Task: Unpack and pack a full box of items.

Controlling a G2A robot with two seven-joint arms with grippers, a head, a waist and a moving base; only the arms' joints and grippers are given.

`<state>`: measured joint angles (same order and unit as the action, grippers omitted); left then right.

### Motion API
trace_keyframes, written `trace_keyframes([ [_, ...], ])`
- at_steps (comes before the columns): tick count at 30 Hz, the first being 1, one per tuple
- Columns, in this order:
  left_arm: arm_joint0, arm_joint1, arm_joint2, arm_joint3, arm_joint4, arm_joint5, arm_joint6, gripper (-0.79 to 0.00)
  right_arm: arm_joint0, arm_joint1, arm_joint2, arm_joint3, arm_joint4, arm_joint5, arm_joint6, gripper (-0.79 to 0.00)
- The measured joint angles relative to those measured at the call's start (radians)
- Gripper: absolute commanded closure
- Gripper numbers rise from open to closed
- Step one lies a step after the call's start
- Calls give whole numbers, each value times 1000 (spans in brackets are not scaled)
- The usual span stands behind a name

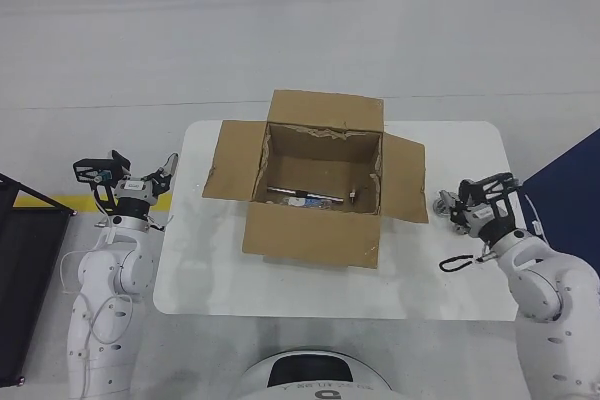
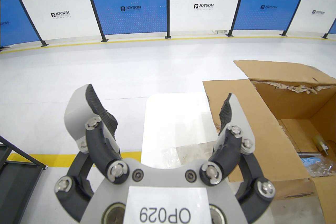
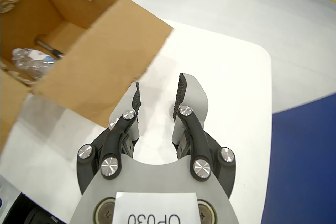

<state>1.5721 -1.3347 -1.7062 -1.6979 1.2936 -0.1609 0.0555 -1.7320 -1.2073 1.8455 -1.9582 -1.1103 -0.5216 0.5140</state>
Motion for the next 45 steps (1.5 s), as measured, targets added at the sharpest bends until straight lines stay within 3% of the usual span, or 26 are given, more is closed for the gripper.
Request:
trace_keyframes([
  [9,0,0,0,0,0,0,0,-785,1,0,-3,-5,6,-2,6,-785],
  [12,0,0,0,0,0,0,0,-785,-3,-2,-29,-37,67,-15,-43,-785],
  [16,0,0,0,0,0,0,0,-785,55,-2,-167,-133,43,-67,-5,-785],
  [20,0,0,0,0,0,0,0,-785,216,-12,-398,-127,5,-30,111,-785],
  [22,0,0,0,0,0,0,0,-785,303,-22,-507,-86,-28,11,174,-659],
  [25,0,0,0,0,0,0,0,-785,446,-43,-643,29,-33,108,235,-551],
  [27,0,0,0,0,0,0,0,-785,529,-56,-711,109,-63,180,272,-573],
  [31,0,0,0,0,0,0,0,-785,653,-74,-789,253,-75,227,328,-517],
  [34,0,0,0,0,0,0,0,-785,733,-86,-841,341,-81,210,387,-597],
  [38,0,0,0,0,0,0,0,-785,802,-99,-896,429,-92,194,445,-634],
  [45,0,0,0,0,0,0,0,-785,858,-108,-887,581,-30,241,541,-486],
])
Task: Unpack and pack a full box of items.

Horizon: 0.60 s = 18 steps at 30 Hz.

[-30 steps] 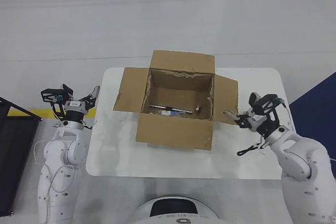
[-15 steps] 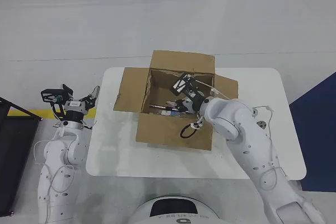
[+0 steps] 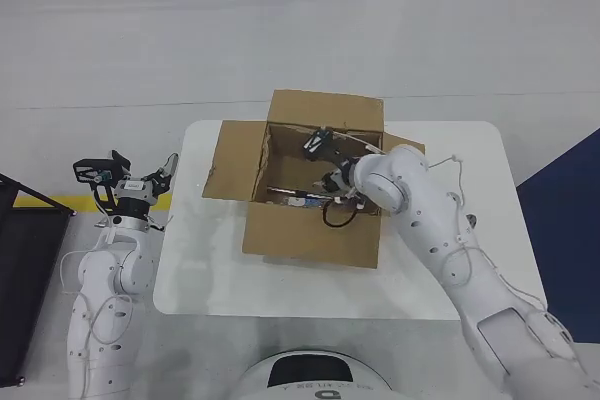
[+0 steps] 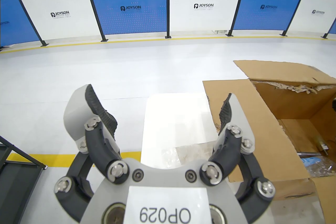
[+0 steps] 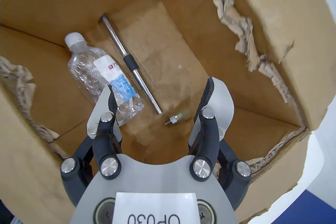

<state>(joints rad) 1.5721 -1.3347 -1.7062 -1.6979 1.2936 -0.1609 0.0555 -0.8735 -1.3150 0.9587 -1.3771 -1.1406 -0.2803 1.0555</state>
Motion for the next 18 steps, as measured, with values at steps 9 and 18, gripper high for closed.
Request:
trace_keyframes([
  [9,0,0,0,0,0,0,0,-785,79,-38,-100,197,-50,121,51,-493],
  [18,0,0,0,0,0,0,0,-785,134,-70,-138,358,-30,185,52,-468],
])
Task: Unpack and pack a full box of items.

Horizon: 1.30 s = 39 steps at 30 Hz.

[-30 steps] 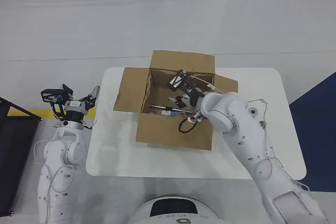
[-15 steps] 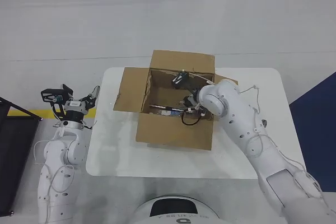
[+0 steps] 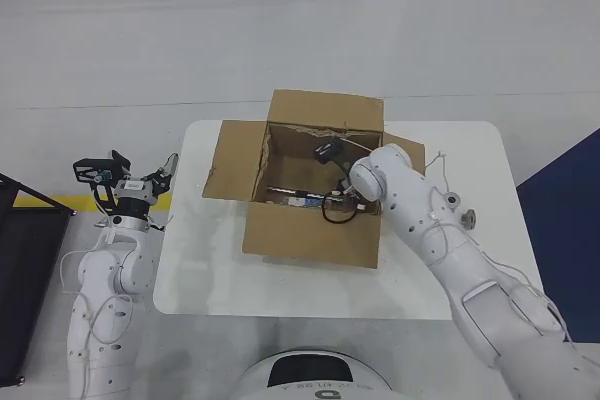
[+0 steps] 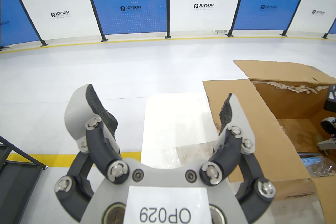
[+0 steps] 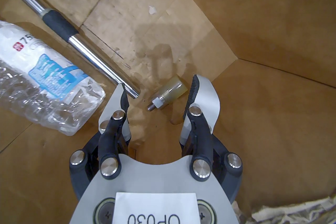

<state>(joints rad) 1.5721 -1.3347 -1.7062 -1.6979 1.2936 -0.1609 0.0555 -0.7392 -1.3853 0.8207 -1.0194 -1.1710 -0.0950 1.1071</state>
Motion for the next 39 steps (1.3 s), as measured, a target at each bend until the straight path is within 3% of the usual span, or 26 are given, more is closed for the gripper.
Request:
trace_keyframes([
  [9,0,0,0,0,0,0,0,-785,48,-34,-46,129,14,-16,-20,-357],
  [11,0,0,0,0,0,0,0,-785,59,-42,-59,155,8,-23,-22,-296],
  [12,0,0,0,0,0,0,0,-785,62,-45,-65,163,6,-28,-24,-234],
  [14,0,0,0,0,0,0,0,-785,67,-52,-77,175,1,-43,-33,0],
  [22,0,0,0,0,0,0,0,-785,54,-47,-61,139,-36,-50,-119,0],
  [32,0,0,0,0,0,0,0,-785,-56,10,63,-43,-79,-65,-213,0],
  [37,0,0,0,0,0,0,0,-785,-110,34,128,-121,-63,-102,-198,-6],
  [38,0,0,0,0,0,0,0,-785,-114,35,133,-124,-64,-100,-178,-151],
  [39,0,0,0,0,0,0,0,-785,-114,35,133,-123,-64,-100,-165,-203],
])
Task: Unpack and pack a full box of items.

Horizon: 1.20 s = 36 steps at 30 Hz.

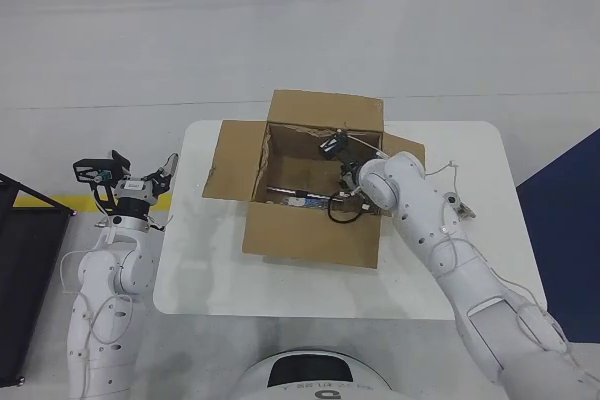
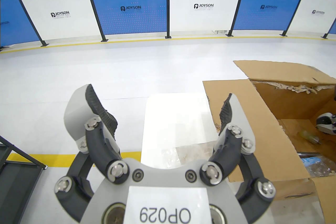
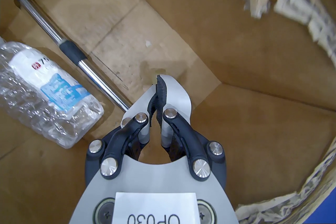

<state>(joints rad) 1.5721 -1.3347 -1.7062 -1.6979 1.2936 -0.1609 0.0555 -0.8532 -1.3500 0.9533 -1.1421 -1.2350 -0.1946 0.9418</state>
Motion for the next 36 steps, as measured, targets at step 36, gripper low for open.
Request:
trace_keyframes([
  [36,0,0,0,0,0,0,0,-785,102,-46,-17,176,92,-49,-137,0],
])
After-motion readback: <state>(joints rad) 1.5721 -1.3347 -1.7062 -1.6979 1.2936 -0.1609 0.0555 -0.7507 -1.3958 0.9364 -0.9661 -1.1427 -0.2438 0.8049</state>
